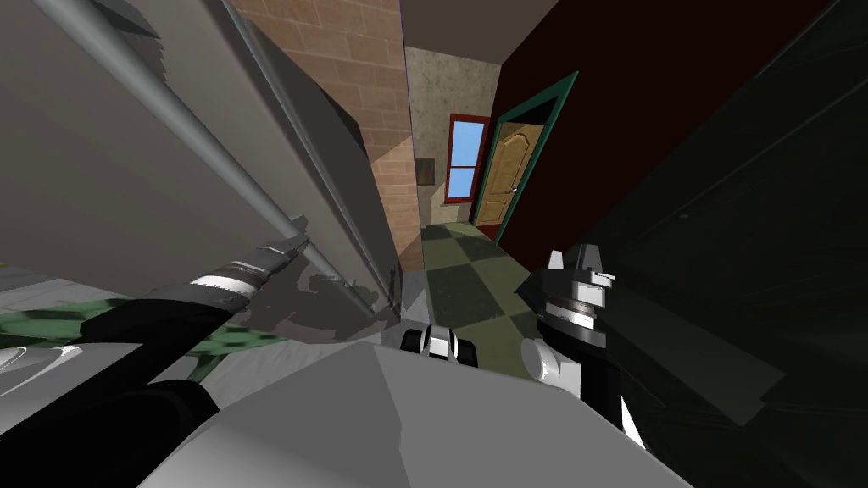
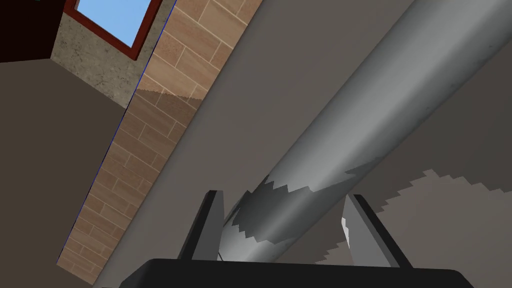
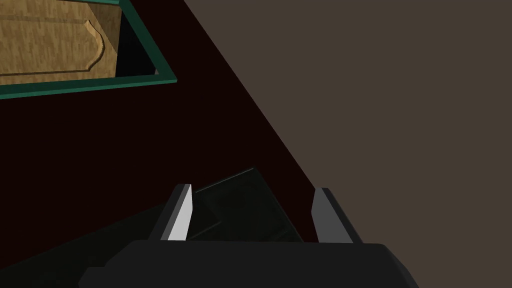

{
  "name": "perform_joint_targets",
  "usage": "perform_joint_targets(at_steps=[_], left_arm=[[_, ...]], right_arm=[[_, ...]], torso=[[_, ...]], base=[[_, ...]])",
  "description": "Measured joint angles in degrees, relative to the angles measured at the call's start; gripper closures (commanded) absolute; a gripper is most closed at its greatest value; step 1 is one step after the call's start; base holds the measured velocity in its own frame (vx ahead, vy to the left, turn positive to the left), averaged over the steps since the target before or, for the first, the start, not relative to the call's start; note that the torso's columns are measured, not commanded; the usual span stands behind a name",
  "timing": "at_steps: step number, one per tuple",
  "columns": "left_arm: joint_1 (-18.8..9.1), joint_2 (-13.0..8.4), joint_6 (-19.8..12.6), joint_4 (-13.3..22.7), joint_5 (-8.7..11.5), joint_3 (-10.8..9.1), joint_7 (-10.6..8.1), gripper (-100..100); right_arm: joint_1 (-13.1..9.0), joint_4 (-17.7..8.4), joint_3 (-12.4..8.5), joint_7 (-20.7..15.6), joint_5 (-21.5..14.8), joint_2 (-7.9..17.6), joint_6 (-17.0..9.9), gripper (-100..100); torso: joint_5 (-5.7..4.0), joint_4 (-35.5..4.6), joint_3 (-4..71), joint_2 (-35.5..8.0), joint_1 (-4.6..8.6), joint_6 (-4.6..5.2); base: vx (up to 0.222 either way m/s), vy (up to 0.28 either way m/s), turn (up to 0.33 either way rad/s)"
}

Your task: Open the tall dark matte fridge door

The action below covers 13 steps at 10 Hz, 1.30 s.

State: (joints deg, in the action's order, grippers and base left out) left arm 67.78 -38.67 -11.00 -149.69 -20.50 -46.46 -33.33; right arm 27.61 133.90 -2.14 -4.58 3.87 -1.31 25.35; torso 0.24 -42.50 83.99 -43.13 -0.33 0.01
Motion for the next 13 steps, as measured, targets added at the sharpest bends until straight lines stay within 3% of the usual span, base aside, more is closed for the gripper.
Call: perform_joint_targets(at_steps=[8, 11, 13], left_arm=[[-2.3, -5.2, 8.2, 0.1, -0.2, 1.81, -1.79, 100], [-2.7, -6.2, 10.0, 0.5, -0.4, 2.15, -1.97, 100], [-3.3, -7.3, 12.1, 0.4, -0.2, 2.5, -2.23, 100]], right_arm=[[0.0, 0.0, 0.0, 0.0, 0.0, 0.0, 0.0, 0], [0.0, 0.0, 0.0, 0.0, 0.0, 0.0, 0.0, 0], [0.0, 0.0, 0.0, 0.0, 0.0, 0.0, 0.0, 0]], torso=[[-0.21, 0.0, 0.4, 0.5, -0.06, -0.29], [-0.44, 0.3, 1.1, 1.4, 0.51, 0.1], [-0.21, 0.2, 0.5, 0.8, 0.16, 0.01]], base=[[-0.341, 0.091, -0.06], [-0.2, 0.085, -0.044], [-0.242, 0.176, -0.078]])
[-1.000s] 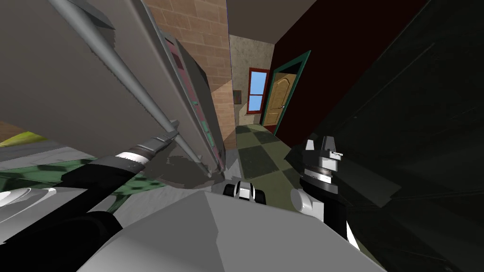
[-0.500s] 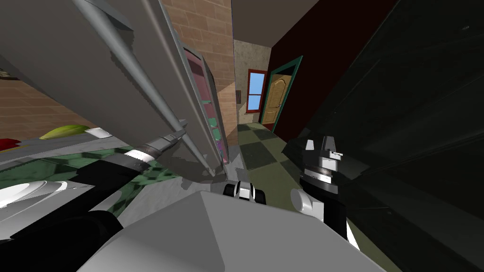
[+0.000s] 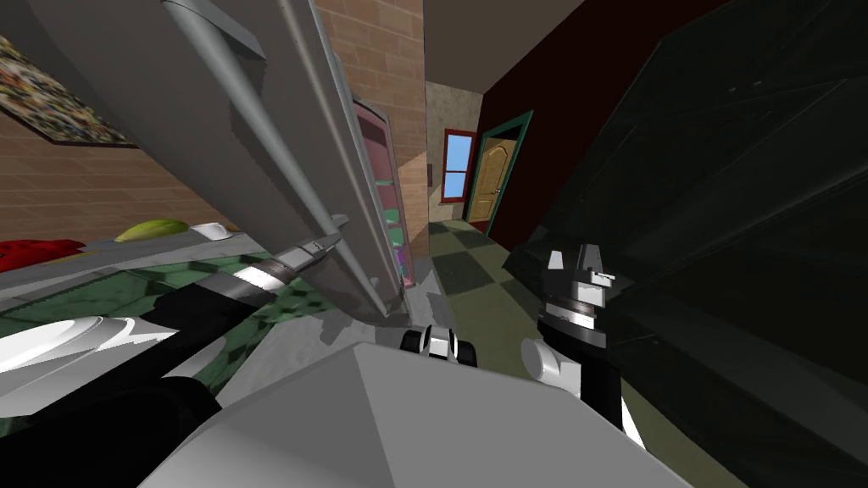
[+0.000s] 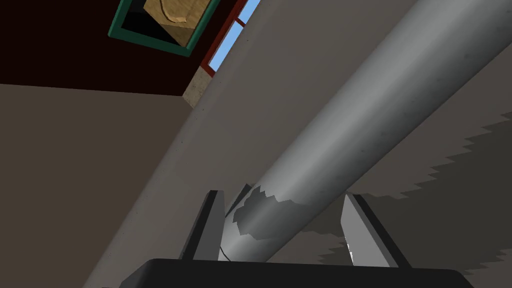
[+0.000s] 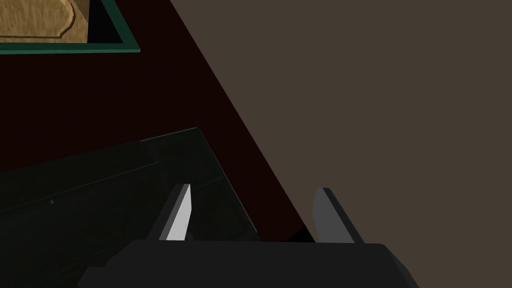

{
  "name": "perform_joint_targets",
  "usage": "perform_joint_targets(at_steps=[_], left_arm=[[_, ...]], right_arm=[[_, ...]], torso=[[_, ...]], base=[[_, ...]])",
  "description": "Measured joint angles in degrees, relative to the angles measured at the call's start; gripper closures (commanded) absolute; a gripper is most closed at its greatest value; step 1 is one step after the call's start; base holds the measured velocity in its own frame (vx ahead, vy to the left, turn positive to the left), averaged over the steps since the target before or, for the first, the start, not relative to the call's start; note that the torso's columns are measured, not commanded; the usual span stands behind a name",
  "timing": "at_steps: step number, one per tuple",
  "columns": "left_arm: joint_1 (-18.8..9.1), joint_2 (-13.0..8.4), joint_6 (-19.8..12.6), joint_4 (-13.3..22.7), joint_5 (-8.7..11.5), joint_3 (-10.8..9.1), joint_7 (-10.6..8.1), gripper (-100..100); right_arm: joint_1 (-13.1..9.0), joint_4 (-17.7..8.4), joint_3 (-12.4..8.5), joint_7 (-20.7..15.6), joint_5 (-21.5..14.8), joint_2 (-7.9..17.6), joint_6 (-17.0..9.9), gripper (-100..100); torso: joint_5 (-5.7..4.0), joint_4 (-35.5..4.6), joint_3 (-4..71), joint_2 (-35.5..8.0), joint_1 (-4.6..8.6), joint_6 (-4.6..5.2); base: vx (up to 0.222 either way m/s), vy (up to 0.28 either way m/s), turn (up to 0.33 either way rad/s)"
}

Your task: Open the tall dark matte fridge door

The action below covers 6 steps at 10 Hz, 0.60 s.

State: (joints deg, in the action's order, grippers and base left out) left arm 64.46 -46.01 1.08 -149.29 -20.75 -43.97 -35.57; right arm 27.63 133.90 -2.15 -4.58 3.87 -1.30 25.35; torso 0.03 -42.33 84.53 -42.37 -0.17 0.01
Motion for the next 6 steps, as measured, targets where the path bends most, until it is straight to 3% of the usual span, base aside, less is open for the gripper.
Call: perform_joint_targets(at_steps=[6], left_arm=[[-1.3, -2.5, 6.0, 0.3, 0.1, 1.15, -0.34, 100]], right_arm=[[0.0, 0.0, 0.0, 0.0, 0.0, 0.0, 0.0, 0]], torso=[[0.01, -0.1, 0.2, 0.1, -0.27, -0.18]], base=[[-0.222, 0.16, -0.056]])
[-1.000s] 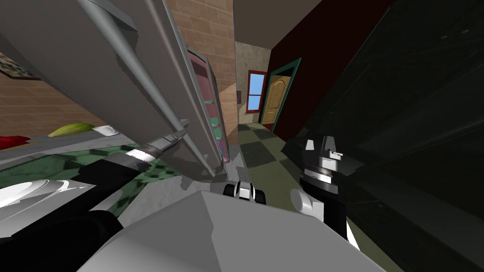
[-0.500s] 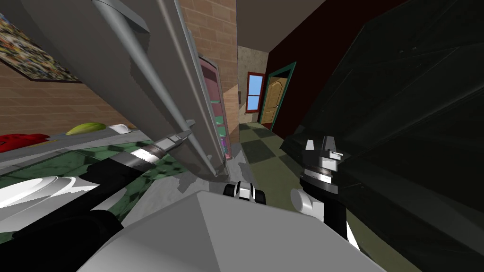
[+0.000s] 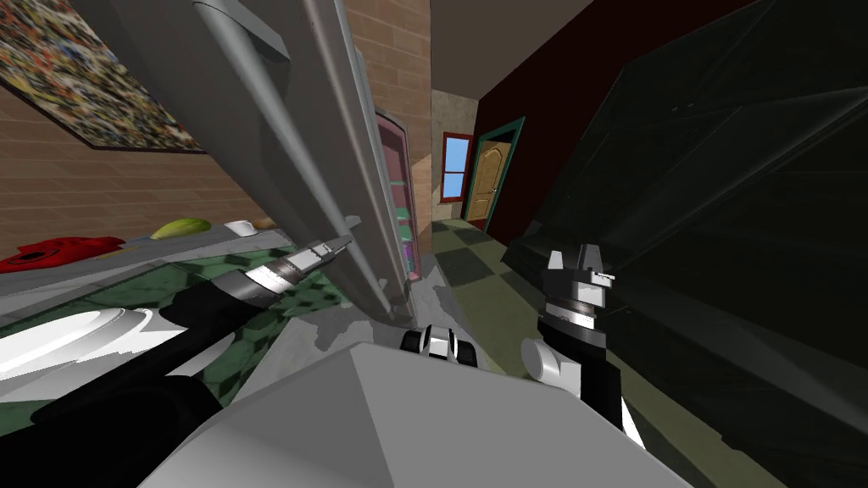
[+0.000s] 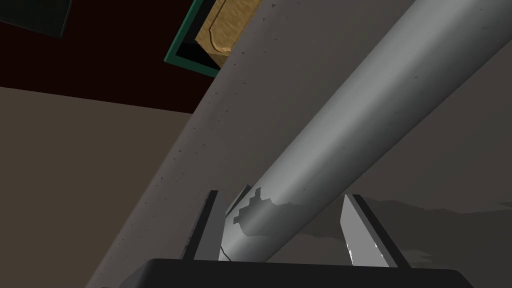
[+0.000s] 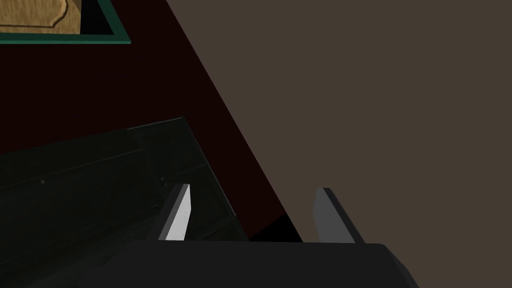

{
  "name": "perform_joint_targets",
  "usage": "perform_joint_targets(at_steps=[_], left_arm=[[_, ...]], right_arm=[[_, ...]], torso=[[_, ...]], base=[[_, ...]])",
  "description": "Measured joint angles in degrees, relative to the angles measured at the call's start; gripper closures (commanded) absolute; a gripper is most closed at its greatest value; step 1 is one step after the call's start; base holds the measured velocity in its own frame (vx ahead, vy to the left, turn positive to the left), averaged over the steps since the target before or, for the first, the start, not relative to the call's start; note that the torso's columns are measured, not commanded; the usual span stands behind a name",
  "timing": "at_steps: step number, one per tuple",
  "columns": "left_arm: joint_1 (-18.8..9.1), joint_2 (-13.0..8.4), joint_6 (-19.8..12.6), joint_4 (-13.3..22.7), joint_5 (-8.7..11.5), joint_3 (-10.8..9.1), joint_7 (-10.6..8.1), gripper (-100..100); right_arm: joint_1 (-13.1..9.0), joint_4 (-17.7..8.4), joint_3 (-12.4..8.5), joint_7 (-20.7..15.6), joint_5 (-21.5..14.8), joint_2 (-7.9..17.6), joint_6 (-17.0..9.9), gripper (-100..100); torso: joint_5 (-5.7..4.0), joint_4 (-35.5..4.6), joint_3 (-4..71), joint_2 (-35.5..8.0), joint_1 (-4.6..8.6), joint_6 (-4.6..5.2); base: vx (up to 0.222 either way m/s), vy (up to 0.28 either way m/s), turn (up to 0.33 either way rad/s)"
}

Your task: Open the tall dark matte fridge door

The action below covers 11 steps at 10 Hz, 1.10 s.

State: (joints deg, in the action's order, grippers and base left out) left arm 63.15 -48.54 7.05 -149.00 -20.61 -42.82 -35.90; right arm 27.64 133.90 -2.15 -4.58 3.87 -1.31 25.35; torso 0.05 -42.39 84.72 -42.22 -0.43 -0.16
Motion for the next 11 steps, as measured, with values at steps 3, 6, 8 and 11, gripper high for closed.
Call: perform_joint_targets(at_steps=[3, 6, 8, 11], left_arm=[[-0.8, -1.5, 2.7, 0.2, 0.2, 0.26, -0.36, 100], [-1.1, -1.9, 4.4, 0.4, 0.2, 0.5, -0.29, 100], [-1.4, -2.5, 6.3, -0.1, 0.2, 1.13, -0.27, 100], [-1.9, -3.6, 8.8, -0.6, 0.2, 1.91, -0.29, 100]], right_arm=[[0.0, 0.0, 0.0, 0.0, 0.0, 0.0, 0.0, 0], [0.0, 0.0, 0.0, 0.0, 0.0, 0.0, 0.0, 0], [0.0, 0.0, 0.0, 0.0, 0.0, 0.0, 0.0, 0], [0.0, 0.0, 0.0, 0.0, 0.0, 0.0, 0.0, 0]], torso=[[0.02, 0.0, -0.1, 0.0, 0.2, 0.01], [-0.1, 0.2, 0.1, 0.3, 0.51, 0.21], [0.12, 0.0, -0.1, -0.1, -0.09, 0.03], [0.13, 0.0, 0.0, 0.0, -0.18, -0.06]], base=[[-0.224, 0.145, -0.051], [-0.129, 0.124, -0.05], [-0.133, 0.212, -0.064], [-0.182, 0.186, -0.074]])
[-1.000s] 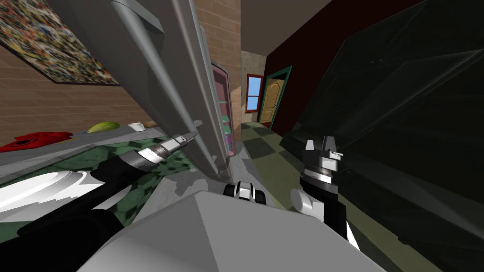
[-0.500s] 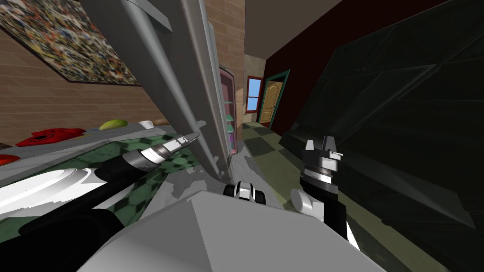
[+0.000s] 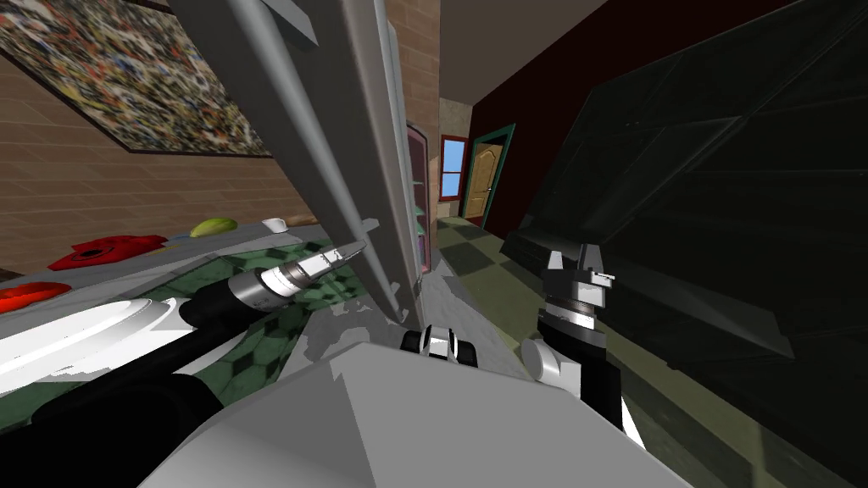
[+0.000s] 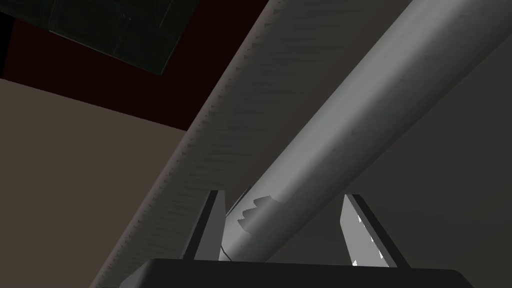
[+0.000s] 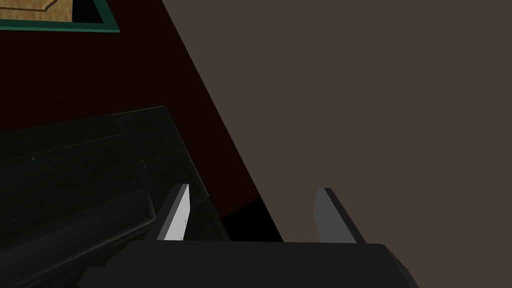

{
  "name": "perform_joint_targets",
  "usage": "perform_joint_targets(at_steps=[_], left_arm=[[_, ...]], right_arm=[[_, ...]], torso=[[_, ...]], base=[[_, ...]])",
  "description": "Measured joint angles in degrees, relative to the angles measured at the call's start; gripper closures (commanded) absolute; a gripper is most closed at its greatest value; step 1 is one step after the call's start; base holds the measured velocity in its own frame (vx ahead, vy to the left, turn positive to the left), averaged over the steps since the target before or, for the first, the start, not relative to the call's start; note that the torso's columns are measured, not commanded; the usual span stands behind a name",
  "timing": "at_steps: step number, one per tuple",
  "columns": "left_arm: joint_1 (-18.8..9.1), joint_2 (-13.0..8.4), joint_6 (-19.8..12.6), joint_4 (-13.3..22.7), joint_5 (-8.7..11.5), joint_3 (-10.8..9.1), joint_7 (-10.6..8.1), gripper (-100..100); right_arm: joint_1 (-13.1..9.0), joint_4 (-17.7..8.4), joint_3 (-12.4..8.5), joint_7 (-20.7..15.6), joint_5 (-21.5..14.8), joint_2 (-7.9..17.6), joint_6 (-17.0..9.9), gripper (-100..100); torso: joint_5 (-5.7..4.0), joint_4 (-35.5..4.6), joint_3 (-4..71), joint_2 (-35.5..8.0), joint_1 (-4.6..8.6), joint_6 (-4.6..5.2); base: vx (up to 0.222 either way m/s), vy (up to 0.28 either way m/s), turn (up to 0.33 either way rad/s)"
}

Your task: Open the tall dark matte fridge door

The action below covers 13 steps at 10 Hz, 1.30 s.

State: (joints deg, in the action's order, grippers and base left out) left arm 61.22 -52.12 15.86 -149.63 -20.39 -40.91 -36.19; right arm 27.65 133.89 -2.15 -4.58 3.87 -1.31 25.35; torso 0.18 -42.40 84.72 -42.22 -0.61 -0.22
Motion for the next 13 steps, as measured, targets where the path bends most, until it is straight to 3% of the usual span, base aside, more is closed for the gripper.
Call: perform_joint_targets(at_steps=[7, 8, 10, 13], left_arm=[[-1.5, -1.3, 4.2, -0.3, 0.3, 0.68, -0.18, 100], [-1.8, -1.7, 4.9, -0.1, 0.4, 0.87, -0.23, -100], [-3.4, -4.9, 2.8, 0.0, 1.1, 0.28, -1.57, -100], [-5.0, -9.5, -0.6, -0.1, 2.6, -2.07, -4.55, -100]], right_arm=[[0.0, 0.0, 0.0, 0.0, 0.0, 0.0, 0.0, 0], [0.0, 0.0, 0.0, 0.0, 0.0, 0.0, 0.0, 0], [0.0, 0.0, 0.0, 0.0, 0.0, 0.0, 0.0, 0], [0.0, 0.0, 0.0, 0.0, 0.0, 0.0, 0.0, 0]], torso=[[0.16, 0.0, -0.6, -0.6, 0.02, -0.17], [0.15, 0.0, -0.6, -0.7, 0.0, -0.16], [-0.24, 0.1, -0.1, 0.0, 0.85, 0.17], [-0.18, 0.2, -0.1, 0.0, 0.63, 0.24]], base=[[-0.147, 0.152, -0.062], [-0.072, 0.062, 0.028], [-0.013, -0.012, 0.089], [-0.011, -0.007, 0.049]])
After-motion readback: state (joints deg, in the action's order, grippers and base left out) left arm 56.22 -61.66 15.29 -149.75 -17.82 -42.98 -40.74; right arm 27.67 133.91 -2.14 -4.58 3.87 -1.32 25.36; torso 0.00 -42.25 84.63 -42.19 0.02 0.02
